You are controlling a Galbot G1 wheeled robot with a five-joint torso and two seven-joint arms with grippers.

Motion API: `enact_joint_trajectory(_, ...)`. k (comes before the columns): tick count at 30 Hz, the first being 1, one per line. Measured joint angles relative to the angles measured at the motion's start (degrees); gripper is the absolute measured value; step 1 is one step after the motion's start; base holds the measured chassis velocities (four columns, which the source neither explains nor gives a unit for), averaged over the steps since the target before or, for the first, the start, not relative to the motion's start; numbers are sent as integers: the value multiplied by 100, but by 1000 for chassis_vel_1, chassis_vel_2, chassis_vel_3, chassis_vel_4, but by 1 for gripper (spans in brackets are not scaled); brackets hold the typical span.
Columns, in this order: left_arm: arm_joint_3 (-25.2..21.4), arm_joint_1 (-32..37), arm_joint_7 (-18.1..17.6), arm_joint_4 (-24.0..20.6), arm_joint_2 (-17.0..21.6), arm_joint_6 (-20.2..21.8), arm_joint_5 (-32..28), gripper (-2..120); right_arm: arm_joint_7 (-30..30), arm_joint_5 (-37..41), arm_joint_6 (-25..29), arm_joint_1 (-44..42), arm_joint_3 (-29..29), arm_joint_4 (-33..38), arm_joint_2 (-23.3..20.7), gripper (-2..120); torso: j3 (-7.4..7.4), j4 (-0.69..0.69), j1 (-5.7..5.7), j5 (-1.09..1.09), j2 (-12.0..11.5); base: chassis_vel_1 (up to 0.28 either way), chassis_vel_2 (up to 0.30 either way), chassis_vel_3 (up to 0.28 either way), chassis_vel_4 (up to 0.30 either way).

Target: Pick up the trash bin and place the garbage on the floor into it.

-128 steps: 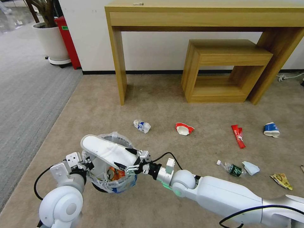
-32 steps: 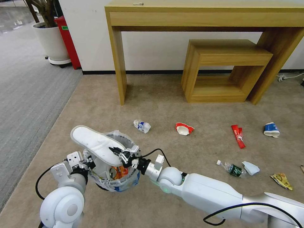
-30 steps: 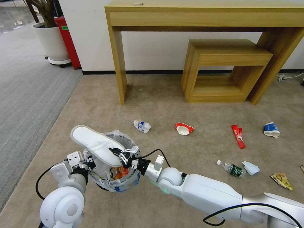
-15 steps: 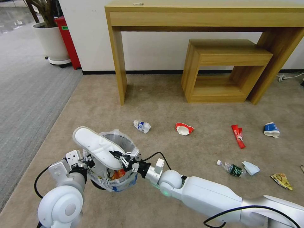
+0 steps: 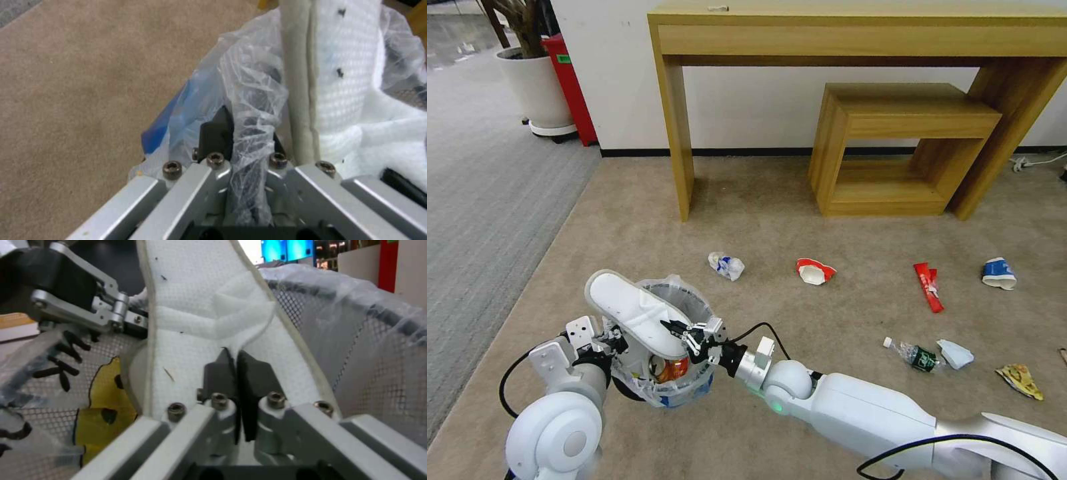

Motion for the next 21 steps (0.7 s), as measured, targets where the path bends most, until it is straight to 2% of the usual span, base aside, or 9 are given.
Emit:
enact_joint_trajectory(3,-6,-18,14,43,2,1,-16,1,-15,-9,-12,-4,0,48,-59,19,0,0,0,0,0,0,0,0,0)
enact_joint_trajectory(5,-12,-24,16,63,3,2,-25,1,-18,-10,-18,-2,0,64,-77,22,0,0,0,0,0,0,0,0,0)
enact_joint_trajectory(7,-25,-39,4,110,10,6,-80,1,-24,-10,-37,21,1,116,-129,34,0,0,0,0,0,0,0,0,0)
enact_joint_trajectory(9,-26,-41,-2,115,13,8,-93,1,-25,-9,-43,25,1,129,-141,36,0,0,0,0,0,0,0,0,0)
enact_joint_trajectory(11,-36,-50,-16,147,29,18,-144,1,-28,10,-108,33,1,217,-222,50,0,0,0,0,0,0,0,0,0)
enact_joint_trajectory(13,-35,-50,-16,150,34,21,-151,1,-30,18,-134,33,1,246,-250,51,0,0,0,0,0,0,0,0,0)
enact_joint_trajectory(15,-34,-52,-16,150,42,24,-163,1,-32,28,-168,33,1,304,-323,63,0,0,0,0,0,0,0,0,0)
enact_joint_trajectory(16,-34,-52,-16,150,42,24,-163,1,-32,28,-168,33,1,304,-323,63,0,0,0,0,0,0,0,0,0)
enact_joint_trajectory(21,-33,-66,-16,165,48,26,-166,1,-34,32,-184,32,2,360,-392,82,0,0,0,0,0,0,0,0,0)
